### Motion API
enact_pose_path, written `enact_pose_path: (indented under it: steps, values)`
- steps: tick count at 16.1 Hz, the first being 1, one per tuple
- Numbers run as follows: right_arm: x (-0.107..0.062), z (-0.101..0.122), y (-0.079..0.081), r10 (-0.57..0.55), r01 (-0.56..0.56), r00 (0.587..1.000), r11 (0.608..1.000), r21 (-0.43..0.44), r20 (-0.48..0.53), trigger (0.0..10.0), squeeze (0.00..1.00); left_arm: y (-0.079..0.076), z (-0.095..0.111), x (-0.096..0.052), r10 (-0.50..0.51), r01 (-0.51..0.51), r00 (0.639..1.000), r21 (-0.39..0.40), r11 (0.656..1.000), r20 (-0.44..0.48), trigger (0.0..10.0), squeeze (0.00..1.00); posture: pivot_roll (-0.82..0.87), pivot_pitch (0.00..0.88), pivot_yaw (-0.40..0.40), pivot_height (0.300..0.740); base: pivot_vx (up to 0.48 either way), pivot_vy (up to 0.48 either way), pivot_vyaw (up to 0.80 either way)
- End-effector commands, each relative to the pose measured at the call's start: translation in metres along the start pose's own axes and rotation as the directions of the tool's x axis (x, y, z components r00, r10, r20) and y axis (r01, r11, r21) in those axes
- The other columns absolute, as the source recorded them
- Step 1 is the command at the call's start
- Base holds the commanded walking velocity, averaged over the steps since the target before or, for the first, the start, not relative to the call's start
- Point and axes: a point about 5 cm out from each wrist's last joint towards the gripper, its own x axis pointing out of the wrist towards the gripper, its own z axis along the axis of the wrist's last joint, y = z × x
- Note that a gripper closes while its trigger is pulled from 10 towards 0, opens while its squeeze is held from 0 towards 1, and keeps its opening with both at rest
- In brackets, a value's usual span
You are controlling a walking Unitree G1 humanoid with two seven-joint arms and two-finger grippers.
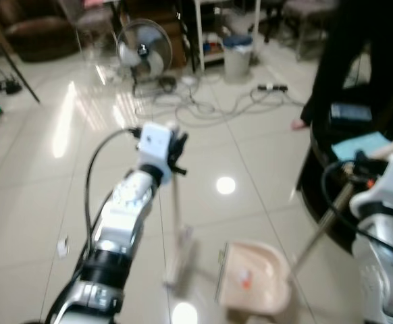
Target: Sweep floor
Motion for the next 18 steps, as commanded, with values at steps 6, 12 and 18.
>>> enact_pose_path:
  steps: [6, 12, 18]
  values:
    - [0.001, 0.011, 0.006, 0.015, -0.016, 0.998, 1.000, 0.012, 0.056, 10.0, 0.00, 0.012, 0.006, -0.001, 0.027, -0.028, 0.999, 0.032, 0.999, 0.020, 10.0, 0.00, -0.18, 0.062, 0.085, 0.740, 0.334, 0.000, -0.23]
    - [0.001, 0.010, 0.005, 0.007, -0.008, 0.998, 1.000, 0.011, 0.055, 10.0, 0.00, 0.011, 0.006, 0.001, 0.019, -0.020, 1.000, 0.035, 0.999, 0.022, 10.0, 0.00, -0.18, 0.060, 0.088, 0.740, 0.333, 0.000, 0.00]
    - [0.010, 0.006, 0.007, 0.020, -0.019, 0.997, 1.000, -0.015, 0.073, 10.0, 0.00, 0.003, 0.003, 0.005, 0.000, -0.001, 1.000, 0.039, 0.999, 0.024, 10.0, 0.00, -0.16, 0.095, 0.091, 0.740, 0.167, 0.000, 0.00]
